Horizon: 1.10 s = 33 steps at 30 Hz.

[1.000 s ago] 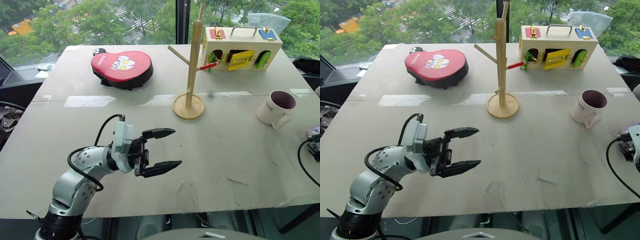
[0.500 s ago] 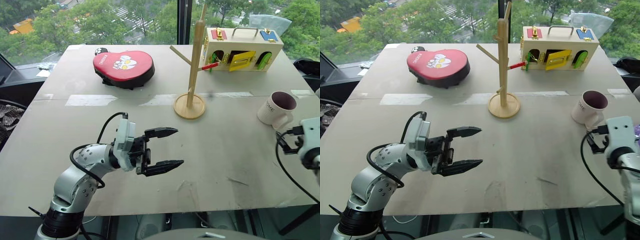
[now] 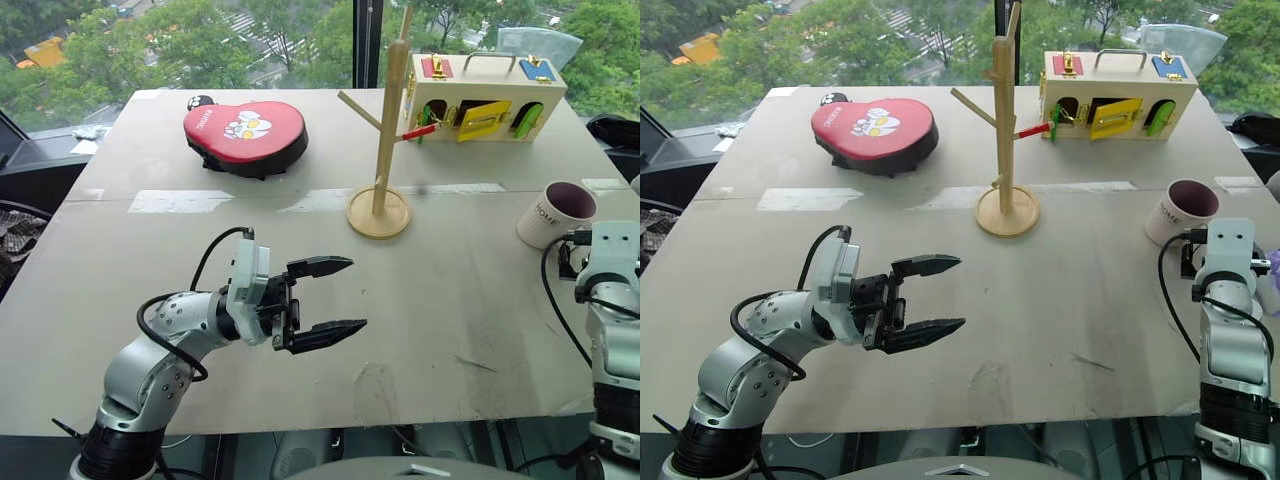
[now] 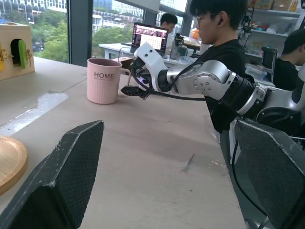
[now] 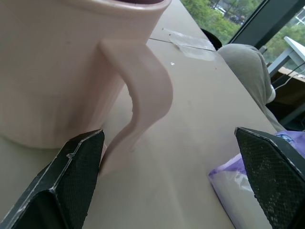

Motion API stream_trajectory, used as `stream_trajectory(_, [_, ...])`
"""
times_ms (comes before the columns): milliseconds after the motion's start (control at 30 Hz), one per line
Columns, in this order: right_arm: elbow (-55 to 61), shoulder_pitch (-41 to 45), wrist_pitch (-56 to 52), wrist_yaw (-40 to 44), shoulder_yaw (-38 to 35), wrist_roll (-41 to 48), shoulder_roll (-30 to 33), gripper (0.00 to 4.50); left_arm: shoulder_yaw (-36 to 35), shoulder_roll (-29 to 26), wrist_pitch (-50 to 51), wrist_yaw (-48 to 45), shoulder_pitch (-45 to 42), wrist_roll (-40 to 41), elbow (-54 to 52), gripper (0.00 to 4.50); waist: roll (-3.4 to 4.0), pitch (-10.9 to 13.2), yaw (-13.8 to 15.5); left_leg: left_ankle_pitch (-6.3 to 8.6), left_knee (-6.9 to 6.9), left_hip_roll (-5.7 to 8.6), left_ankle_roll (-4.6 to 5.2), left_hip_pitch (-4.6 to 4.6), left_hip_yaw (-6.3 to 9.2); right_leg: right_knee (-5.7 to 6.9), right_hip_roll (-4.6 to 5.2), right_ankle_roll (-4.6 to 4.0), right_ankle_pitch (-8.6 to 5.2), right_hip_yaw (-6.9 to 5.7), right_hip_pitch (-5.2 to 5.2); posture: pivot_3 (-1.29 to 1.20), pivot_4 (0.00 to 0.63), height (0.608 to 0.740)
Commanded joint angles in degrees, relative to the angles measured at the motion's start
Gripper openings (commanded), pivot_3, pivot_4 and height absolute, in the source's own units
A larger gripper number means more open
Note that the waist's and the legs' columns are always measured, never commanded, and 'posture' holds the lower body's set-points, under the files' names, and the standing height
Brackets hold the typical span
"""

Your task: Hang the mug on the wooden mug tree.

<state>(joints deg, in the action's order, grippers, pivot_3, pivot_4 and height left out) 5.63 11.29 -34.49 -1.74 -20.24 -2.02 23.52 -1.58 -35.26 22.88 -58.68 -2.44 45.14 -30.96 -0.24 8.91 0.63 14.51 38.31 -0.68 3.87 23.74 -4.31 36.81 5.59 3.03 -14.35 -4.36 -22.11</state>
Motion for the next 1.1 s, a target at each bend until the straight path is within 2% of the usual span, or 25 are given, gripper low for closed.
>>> stream_trajectory(33, [-3.7, 2.7, 3.9, -2.2, -1.4, -0.1, -0.3, 4.43, -0.5, 0.1, -0.6, 0.7, 0.4, 0.4, -2.8, 4.50, 0.00, 0.0, -0.1, 0.00, 0.00, 0.00, 0.00, 0.00, -0.01, 0.00, 0.00, 0.00, 0.00, 0.01, 0.00, 0.00, 0.150, 0.731])
stream_trajectory(100, [-6.9, 4.2, 5.6, -2.5, -1.4, 0.4, -0.4, 4.43, -0.5, 0.1, -0.7, 0.9, 0.7, 0.3, -3.1, 4.50, 0.00, 0.0, -0.1, 0.00, 0.00, 0.00, 0.00, 0.00, -0.03, 0.00, 0.00, 0.00, 0.00, 0.02, 0.00, 0.00, 0.150, 0.731])
stream_trajectory(133, [-8.8, 5.0, 6.7, -2.3, -1.5, 1.0, -0.7, 3.90, -0.5, 0.1, -0.7, 1.0, 0.8, 0.3, -3.2, 4.50, 0.00, 0.0, -0.1, 0.00, 0.00, 0.00, 0.00, 0.00, -0.02, 0.00, 0.00, 0.00, 0.00, 0.01, 0.00, 0.00, 0.150, 0.731])
stream_trajectory(200, [-12.2, 6.3, 9.2, -2.7, -1.5, 1.0, -0.6, 3.15, -0.7, 0.0, -0.8, 1.2, 1.2, 0.3, -3.3, 4.50, 0.00, 0.0, -0.2, 0.00, 0.00, 0.00, 0.00, 0.00, -0.03, 0.00, 0.00, 0.00, 0.00, 0.02, 0.00, 0.00, 0.150, 0.731])
stream_trajectory(367, [-16.3, 7.6, 12.9, -2.3, -1.4, 1.0, 0.4, 0.66, -1.6, -0.2, -1.0, 1.4, 2.2, 0.4, -3.2, 4.50, 0.01, 0.0, -0.1, 0.00, 0.00, 0.00, 0.00, 0.00, -0.02, 0.00, 0.00, -0.01, 0.00, 0.01, 0.00, 0.00, 0.150, 0.731])
stream_trajectory(400, [-16.5, 7.5, 13.7, -1.7, -1.3, 1.1, 0.8, 0.25, -1.8, 0.0, -0.9, 1.8, 2.5, 0.6, -3.3, 4.50, 0.01, 0.0, -0.1, 0.00, 0.00, 0.00, 0.00, 0.00, -0.02, 0.00, 0.00, -0.01, 0.00, 0.01, 0.00, 0.00, 0.150, 0.731])
stream_trajectory(433, [-16.3, 7.3, 14.5, -0.8, -1.0, 1.3, 1.3, 0.05, -2.1, 0.2, -0.8, 2.2, 2.7, 1.0, -3.3, 4.50, 0.00, 0.0, -0.1, 0.00, 0.00, 0.00, 0.00, -0.01, -0.03, 0.00, 0.00, 0.00, 0.01, 0.03, 0.00, 0.00, 0.150, 0.731])
stream_trajectory(567, [-13.7, 6.0, 19.2, 5.7, 0.3, 3.2, 3.8, 0.05, -3.4, 0.8, -0.7, 4.1, 3.8, 1.9, -3.8, 4.50, -0.02, 0.0, 0.2, 0.00, 0.01, 0.01, 0.01, 0.02, 0.04, -0.01, 0.04, 0.00, 0.00, -0.06, 0.03, 0.00, 0.150, 0.731])
stream_trajectory(700, [-9.8, 8.0, 22.8, 22.4, 2.2, 11.2, 8.2, 0.05, -5.8, 4.9, -6.2, 8.0, 6.5, -1.8, -3.6, 4.50, 0.09, 0.0, -0.9, 0.00, 0.00, 0.01, 0.01, -0.03, -0.06, -0.01, 0.02, 0.01, 0.02, 0.09, 0.02, 0.00, 0.150, 0.731])
stream_trajectory(800, [-10.9, 12.2, 24.3, 36.6, 5.3, 16.0, 13.0, 0.05, -8.0, 8.3, -8.7, 9.6, 10.0, -1.1, -3.3, 4.50, 0.12, 0.1, -1.7, 0.01, 0.00, -0.08, 0.02, -0.06, -0.08, -0.01, -0.04, 0.01, 0.02, 0.17, 0.00, 0.00, 0.150, 0.731])
stream_trajectory(867, [-15.2, 17.6, 25.4, 46.0, 7.6, 17.8, 16.1, 0.05, -9.4, 9.4, -10.5, 8.5, 11.8, 0.3, -3.1, 4.50, 0.16, 0.1, -1.7, 0.01, 0.00, -0.11, 0.02, -0.06, -0.01, 0.00, -0.08, -0.01, 0.02, 0.18, 0.00, 0.00, 0.150, 0.731])
stream_trajectory(933, [-24.0, 26.4, 26.4, 57.0, 10.7, 19.0, 18.3, 0.05, -10.7, 9.3, -10.9, 8.0, 12.4, 0.9, -2.6, 4.50, 0.18, 0.1, -1.6, 0.01, 0.00, -0.14, 0.04, -0.10, -0.11, 0.00, -0.11, -0.01, 0.03, 0.25, -0.01, 0.00, 0.150, 0.731])
stream_trajectory(1000, [-33.3, 34.9, 29.1, 63.4, 14.2, 17.0, 19.0, 0.05, -11.2, 8.6, -10.4, 7.6, 12.0, 1.5, -2.0, 4.50, 0.21, 0.2, -1.6, 0.02, 0.05, -0.15, 0.05, -0.09, -0.06, 0.00, -0.11, -0.03, 0.03, 0.18, -0.01, 0.00, 0.150, 0.731])
stream_trajectory(1100, [-48.8, 48.8, 35.9, 69.1, 19.1, 12.5, 16.7, 0.05, -11.7, 7.9, -8.6, 8.3, 11.1, 3.9, -2.5, 4.50, 0.15, 0.2, -1.4, 0.02, 0.03, -0.14, 0.06, -0.06, 0.00, -0.03, -0.10, -0.09, 0.02, 0.11, -0.01, 0.00, 0.150, 0.731])
